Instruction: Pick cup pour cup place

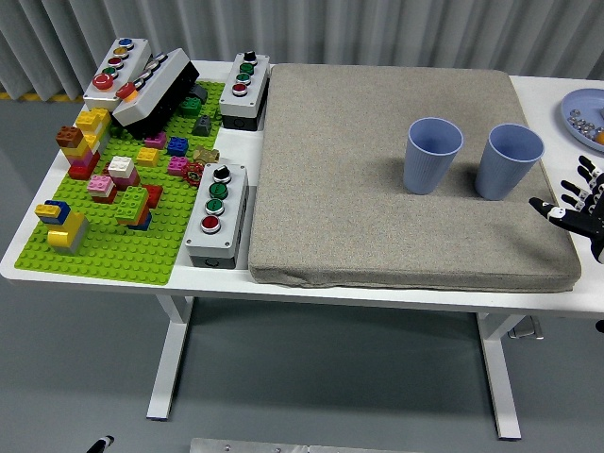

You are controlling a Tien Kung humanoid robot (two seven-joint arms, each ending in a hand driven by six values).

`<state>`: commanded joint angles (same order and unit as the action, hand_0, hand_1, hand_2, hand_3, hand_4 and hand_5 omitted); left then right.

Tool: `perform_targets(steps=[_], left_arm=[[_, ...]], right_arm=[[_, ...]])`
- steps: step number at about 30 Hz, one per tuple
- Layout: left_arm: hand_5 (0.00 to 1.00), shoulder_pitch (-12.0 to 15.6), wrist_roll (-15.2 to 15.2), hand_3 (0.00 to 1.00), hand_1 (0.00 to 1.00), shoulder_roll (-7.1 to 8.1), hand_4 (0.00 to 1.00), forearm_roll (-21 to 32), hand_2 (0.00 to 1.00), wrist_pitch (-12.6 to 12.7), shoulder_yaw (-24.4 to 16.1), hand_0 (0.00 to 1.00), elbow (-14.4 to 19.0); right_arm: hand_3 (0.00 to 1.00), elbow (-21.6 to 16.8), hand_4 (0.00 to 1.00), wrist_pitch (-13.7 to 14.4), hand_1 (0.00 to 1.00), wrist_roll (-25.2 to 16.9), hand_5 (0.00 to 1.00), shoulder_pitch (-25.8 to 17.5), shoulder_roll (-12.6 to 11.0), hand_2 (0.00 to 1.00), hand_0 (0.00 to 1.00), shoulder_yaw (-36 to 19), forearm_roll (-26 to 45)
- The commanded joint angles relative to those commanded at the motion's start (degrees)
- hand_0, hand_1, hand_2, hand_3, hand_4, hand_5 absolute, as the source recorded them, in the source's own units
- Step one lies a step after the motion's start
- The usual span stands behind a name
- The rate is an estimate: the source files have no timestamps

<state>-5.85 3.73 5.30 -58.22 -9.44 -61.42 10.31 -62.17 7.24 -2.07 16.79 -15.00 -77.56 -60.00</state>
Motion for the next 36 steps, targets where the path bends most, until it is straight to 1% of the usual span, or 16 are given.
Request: perform_targets(steps=[5,9,27,36], left_arm=[[0.998,0.1,0.0,0.796,0.832,-0.01,0.643,0.5,0.901,0.0,0.7,0.863,0.0],[0.998,0.0,0.0,0.796,0.832,0.01,0.643,0.7,0.901,-0.1,1.1,0.863,0.0],[0.998,0.1,-0.1,0.795,0.831,0.18,0.64,1.1,0.898,-0.1,1.8,0.862,0.0],[0.998,-0.2,-0.1,0.795,0.831,0.17,0.64,1.2,0.898,-0.1,1.9,0.862,0.0]], right_arm=[[0.998,3.5,0.885,2.1,0.888,-2.7,0.206,1.6,1.5,0.986,0.913,1.9,0.8],[0.998,5.0,0.885,3.0,0.888,-3.2,0.206,2.7,2.0,0.986,0.913,3.1,0.5],[0.998,6.5,0.879,3.0,0.885,-2.7,0.218,6.3,3.2,0.977,0.918,6.4,0.2],[0.998,7.5,0.877,2.7,0.885,-2.7,0.219,7.7,3.4,0.975,0.917,6.6,0.5]])
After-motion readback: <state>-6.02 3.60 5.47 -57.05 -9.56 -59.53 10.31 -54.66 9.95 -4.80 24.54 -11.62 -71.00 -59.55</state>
